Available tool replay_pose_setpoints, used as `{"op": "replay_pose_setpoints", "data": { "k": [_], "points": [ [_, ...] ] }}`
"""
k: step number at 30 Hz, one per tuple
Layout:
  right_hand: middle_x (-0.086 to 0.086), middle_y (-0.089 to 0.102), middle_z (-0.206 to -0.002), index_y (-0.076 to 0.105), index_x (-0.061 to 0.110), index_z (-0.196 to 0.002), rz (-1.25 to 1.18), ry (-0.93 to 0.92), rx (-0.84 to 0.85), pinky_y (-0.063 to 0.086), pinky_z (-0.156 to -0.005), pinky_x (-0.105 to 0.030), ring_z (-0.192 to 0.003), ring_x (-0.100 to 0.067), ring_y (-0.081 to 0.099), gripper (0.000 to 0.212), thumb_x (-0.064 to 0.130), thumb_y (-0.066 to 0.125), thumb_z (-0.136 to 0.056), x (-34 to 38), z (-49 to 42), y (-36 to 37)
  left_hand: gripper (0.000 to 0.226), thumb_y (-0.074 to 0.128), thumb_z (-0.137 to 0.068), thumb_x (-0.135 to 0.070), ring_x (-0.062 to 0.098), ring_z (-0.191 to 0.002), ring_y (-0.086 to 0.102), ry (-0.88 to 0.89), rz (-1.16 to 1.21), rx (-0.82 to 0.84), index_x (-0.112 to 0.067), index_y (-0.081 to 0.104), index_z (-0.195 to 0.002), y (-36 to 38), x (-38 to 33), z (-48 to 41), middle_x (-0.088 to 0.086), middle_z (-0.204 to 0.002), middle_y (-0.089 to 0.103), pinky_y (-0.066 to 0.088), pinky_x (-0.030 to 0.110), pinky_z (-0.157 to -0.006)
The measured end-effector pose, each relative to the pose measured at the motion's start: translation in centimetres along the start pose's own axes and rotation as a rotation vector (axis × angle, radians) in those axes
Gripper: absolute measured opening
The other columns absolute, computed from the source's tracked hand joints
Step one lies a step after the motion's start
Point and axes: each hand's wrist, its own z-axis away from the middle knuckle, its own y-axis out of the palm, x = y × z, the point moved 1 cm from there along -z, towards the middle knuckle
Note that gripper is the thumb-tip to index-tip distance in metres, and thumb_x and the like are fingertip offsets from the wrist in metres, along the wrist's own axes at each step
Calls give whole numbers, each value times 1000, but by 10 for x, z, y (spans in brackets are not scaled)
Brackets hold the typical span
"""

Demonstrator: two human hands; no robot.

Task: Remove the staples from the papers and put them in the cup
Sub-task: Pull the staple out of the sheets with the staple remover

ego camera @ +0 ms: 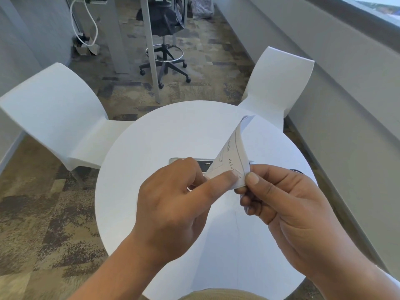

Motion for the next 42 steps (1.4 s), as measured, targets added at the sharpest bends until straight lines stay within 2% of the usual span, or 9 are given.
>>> {"op": "replay_pose_setpoints", "data": {
  "k": [5, 12, 15, 22, 30, 33, 36, 39, 42],
  "points": [
    [-6, 72, -69, 80, 17, -77, 109, -80, -15, 46, -56, -22, -60, -13, 58, 20, 28, 64, -73, 2, 1, 1, 33, 62, -94, -5, 18, -59, 41, -24, 28, -8, -24, 64, -121, 1, 2, 3, 2, -66, 46, 38, 30, -46],
    [-7, 72, -72, 79, 17, -75, 95, -53, -15, 45, -58, -26, -61, -14, 58, 22, 33, 65, -69, -3, 0, 2, 21, 60, -94, -7, 19, -60, 40, -22, 30, -9, -24, 63, -105, -3, 2, 3, 2, -71, 47, 32, 23, -49],
    [-7, 71, -72, 79, 16, -75, 88, -63, -10, 46, -57, -24, -61, -13, 57, 22, 33, 65, -70, -3, 0, 3, 27, 66, -92, -9, 17, -64, 41, -5, 11, 3, -26, 62, -113, -3, 3, 5, -2, -80, 42, 36, 23, -50],
    [-5, 72, -72, 79, 17, -77, 114, -83, -22, 45, -61, -30, -62, -14, 58, 21, 30, 64, -70, -3, 2, 3, 38, 67, -92, -6, 12, -68, 33, -6, 2, -2, -25, 62, -125, -2, 4, 8, 2, -68, 47, 35, 24, -51],
    [-6, 72, -73, 79, 14, -80, 81, -75, -22, 45, -60, -29, -61, -14, 58, 13, 23, 75, -72, -7, 1, 4, 23, 63, -92, -7, 22, -59, 44, -38, 29, -19, -24, 62, -108, -6, 3, 6, 6, -68, 50, 34, 23, -48],
    [-5, 72, -74, 79, 13, -84, 73, -95, 2, 47, -58, -24, -62, -13, 59, 28, 33, 78, -64, -10, 1, 3, 19, 53, -96, -8, 20, -59, 43, -83, 82, -55, -21, 63, -107, -6, 4, 4, 5, -67, 48, 35, 30, -45],
    [-5, 72, -76, 78, 15, -88, 49, -144, 53, 48, -56, -21, -65, -14, 62, 52, 55, 85, -55, -11, -1, 2, 22, 53, -99, -15, 13, -65, 49, -182, 157, -90, -12, 73, -106, -5, 7, 3, -3, -74, 52, 42, 23, -55],
    [-1, 70, -76, 76, 22, -89, 37, -277, -108, 50, -59, -21, -73, -16, 64, 58, 65, 84, -51, -21, -10, -6, 15, 68, -90, -10, 7, -68, 52, -349, 226, -99, -11, 77, -102, -7, 13, 3, -10, -75, 52, 40, 11, -64],
    [10, 63, -100, 60, 33, -105, 155, -381, -418, 48, -77, -15, -93, -10, 61, 68, 74, 77, -53, -46, -28, -29, 15, 74, -85, -17, 12, -71, 59, -573, 443, -125, -27, 79, -96, -12, 24, 2, -11, -73, 57, 47, 20, -65]
  ]
}}
